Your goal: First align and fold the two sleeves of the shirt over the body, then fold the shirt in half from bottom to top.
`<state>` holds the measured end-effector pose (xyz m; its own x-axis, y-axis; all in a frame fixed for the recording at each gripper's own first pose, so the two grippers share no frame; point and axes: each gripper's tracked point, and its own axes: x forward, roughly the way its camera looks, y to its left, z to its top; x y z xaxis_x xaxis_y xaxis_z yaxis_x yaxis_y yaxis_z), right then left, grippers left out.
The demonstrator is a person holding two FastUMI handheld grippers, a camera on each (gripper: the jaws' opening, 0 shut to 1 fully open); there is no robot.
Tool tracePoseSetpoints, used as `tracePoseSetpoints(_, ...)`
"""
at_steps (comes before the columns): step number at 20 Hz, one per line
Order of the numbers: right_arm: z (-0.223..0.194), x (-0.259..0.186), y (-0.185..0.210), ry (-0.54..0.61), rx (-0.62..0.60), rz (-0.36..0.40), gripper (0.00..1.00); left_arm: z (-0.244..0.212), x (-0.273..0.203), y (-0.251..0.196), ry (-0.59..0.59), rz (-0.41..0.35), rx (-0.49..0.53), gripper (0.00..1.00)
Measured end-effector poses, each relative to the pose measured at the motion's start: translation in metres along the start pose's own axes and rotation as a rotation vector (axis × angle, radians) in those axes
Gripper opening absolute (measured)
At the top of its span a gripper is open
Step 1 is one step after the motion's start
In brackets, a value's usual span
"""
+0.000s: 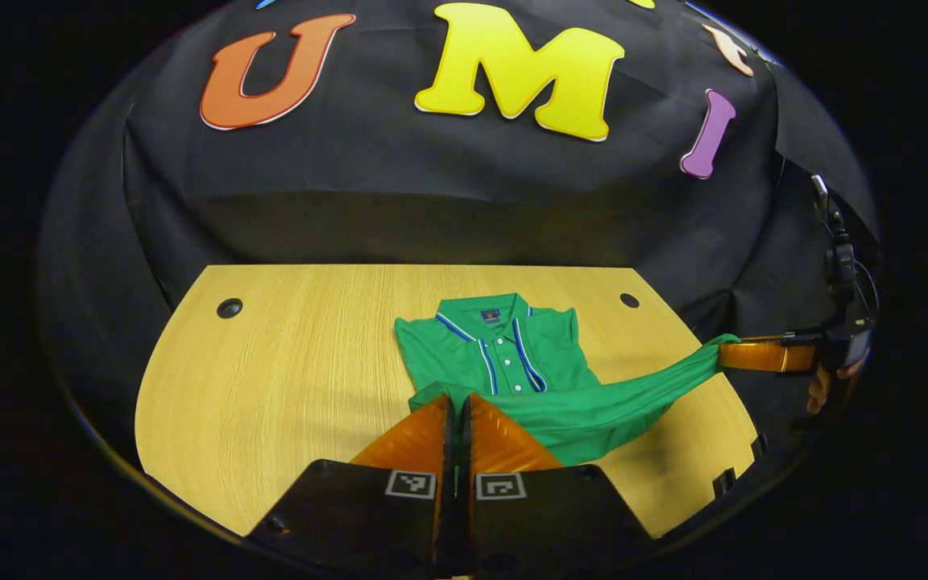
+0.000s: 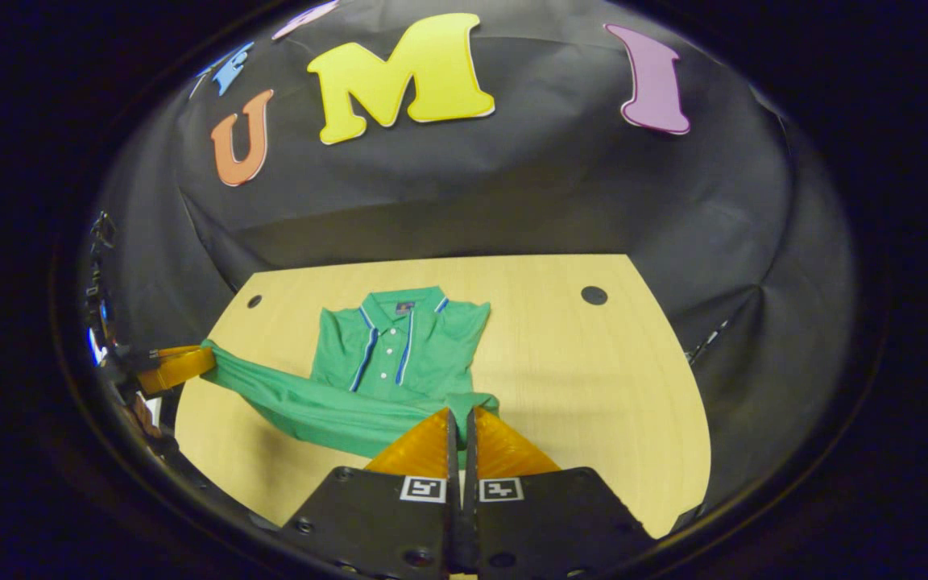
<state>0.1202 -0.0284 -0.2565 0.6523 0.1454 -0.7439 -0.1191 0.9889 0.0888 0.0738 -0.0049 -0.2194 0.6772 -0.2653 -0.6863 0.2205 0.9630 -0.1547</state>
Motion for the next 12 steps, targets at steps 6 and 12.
tracePoseSetpoints(6, 0.063, 0.039, 0.002, -0.040, -0.020, 0.017, 0.00, 0.039, 0.042, 0.016, -0.046, 0.031, -0.022, 0.06)
tracePoseSetpoints(12, 0.098, 0.097, 0.002, -0.051, -0.035, 0.041, 0.00, 0.043, 0.099, 0.034, -0.059, 0.063, -0.068, 0.06)
